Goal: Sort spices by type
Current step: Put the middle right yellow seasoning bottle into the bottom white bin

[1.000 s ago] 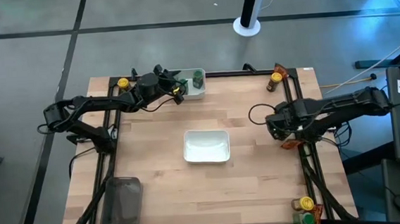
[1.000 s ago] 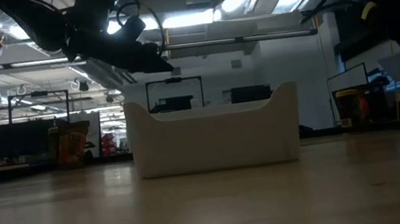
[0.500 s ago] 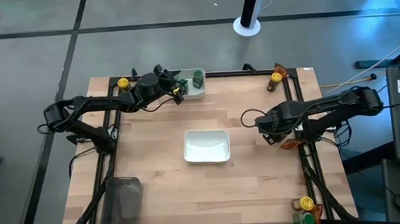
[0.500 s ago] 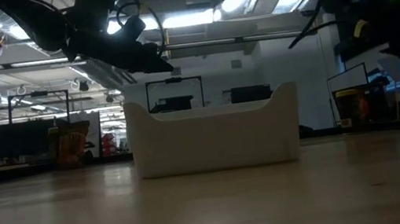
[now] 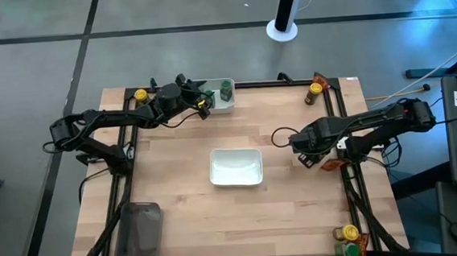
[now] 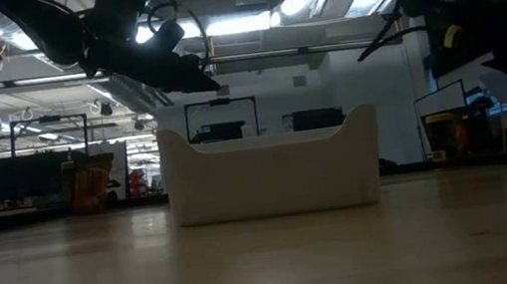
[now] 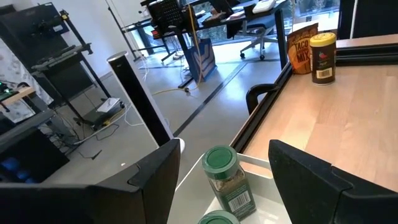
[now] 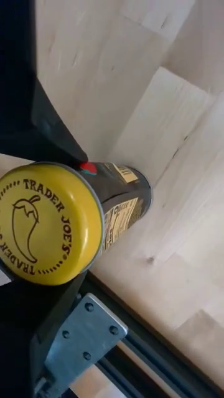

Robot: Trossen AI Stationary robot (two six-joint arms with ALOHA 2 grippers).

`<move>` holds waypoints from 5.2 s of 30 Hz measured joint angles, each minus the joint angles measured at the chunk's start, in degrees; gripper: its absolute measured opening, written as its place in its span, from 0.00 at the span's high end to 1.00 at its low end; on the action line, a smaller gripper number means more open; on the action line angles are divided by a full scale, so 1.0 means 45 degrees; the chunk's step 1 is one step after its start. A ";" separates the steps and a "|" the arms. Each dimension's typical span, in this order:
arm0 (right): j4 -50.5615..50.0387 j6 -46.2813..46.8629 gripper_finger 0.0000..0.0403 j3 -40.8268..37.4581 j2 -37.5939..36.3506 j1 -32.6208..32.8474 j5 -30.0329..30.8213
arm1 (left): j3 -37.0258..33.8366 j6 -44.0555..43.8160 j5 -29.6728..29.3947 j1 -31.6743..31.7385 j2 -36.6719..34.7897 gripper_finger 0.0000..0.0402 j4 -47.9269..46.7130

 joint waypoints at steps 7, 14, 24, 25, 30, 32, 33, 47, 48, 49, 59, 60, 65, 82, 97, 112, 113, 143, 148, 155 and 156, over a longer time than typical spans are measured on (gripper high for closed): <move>0.0044 -0.0983 0.38 0.1002 0.0049 0.0001 0.1128 | 0.0000 0.0000 0.0000 0.0000 0.0000 0.41 0.0047; 0.0014 -0.1955 0.41 0.2948 0.0044 0.0001 0.1627 | 0.0000 0.0311 -0.0005 -0.0150 0.0000 0.41 0.0015; 0.0908 -0.3549 0.41 0.4760 0.0029 0.0001 0.2304 | 0.0005 0.1357 0.0050 -0.1322 0.0000 0.41 0.0042; 0.1178 -0.3737 0.41 0.4792 0.0031 0.0001 0.2308 | 0.0052 0.1365 0.0227 -0.1432 0.0000 0.41 -0.0085; 0.2616 -0.5079 0.40 0.4804 0.0106 0.0001 0.2314 | 0.0688 0.1140 0.3263 -0.1844 0.0000 0.42 -0.1683; 0.3201 -0.5664 0.40 0.4804 0.0198 0.0001 0.2285 | 0.0947 0.0883 0.4006 -0.2043 0.0000 0.43 -0.2005; 0.3487 -0.5946 0.40 0.4804 0.0261 0.0001 0.2278 | 0.1009 0.0743 0.4197 -0.2150 -0.0005 0.44 -0.2038; 0.7646 -0.9608 0.41 0.4804 0.1480 0.0001 0.2296 | 0.1049 0.1110 0.4396 -0.3677 -0.0005 0.82 -0.2105; 0.7866 -0.9797 0.41 0.4804 0.1559 0.0001 0.2338 | 0.1049 0.1237 0.4396 -0.3765 -0.0005 0.85 -0.2096; 0.8064 -0.9969 0.41 0.4804 0.1617 0.0001 0.2420 | 0.1049 0.1264 0.4396 -0.3846 -0.0005 0.88 -0.2093; 0.9981 -1.1196 0.41 0.4804 0.1744 0.0001 0.2504 | 0.1049 0.1229 0.4395 -0.4056 0.0024 0.98 -0.2650; 1.0132 -1.1273 0.41 0.4804 0.1744 0.0001 0.2504 | 0.1049 0.1220 0.4391 -0.4056 0.0024 0.99 -0.2724; 1.0567 -1.1607 0.40 0.4804 0.1744 0.0001 0.2504 | 0.1049 0.0746 0.4391 -0.4059 0.0024 0.99 -0.2746; 1.2329 -1.2218 0.40 0.4804 0.1922 -0.0008 0.2001 | 0.1044 0.0254 0.4333 -0.4296 0.0051 0.99 -0.3084; 1.0939 -1.1504 0.39 0.4818 0.2414 0.0137 0.0271 | 0.1049 0.0908 0.3227 -0.4551 -0.0097 0.99 -0.3937; 1.0924 -1.1442 0.39 0.3927 0.3771 0.1254 0.1008 | 0.1049 0.0213 0.2526 -0.4546 -0.1141 0.99 -0.5597; 1.1182 -1.1445 0.39 0.3746 0.3852 0.1254 0.1104 | 0.1049 0.0204 0.2526 -0.4546 -0.1141 0.99 -0.5630; 1.4576 -1.1203 0.36 0.1424 0.4143 0.1247 0.1772 | 0.1049 0.0001 0.2521 -0.4546 -0.1141 0.98 -0.5547; 1.4533 -1.1204 0.31 0.1413 0.4153 0.1254 0.1950 | 0.1049 -0.0039 0.2521 -0.4546 -0.1141 0.98 -0.5547; 1.4532 -1.1197 0.18 0.1440 0.4153 0.1254 0.1945 | 0.1049 -0.0044 0.2521 -0.4546 -0.1141 0.98 -0.5552; 1.4513 -1.1201 0.16 0.1507 0.4153 0.1254 0.1947 | 0.1049 -0.0044 0.2521 -0.4546 -0.1137 0.98 -0.5552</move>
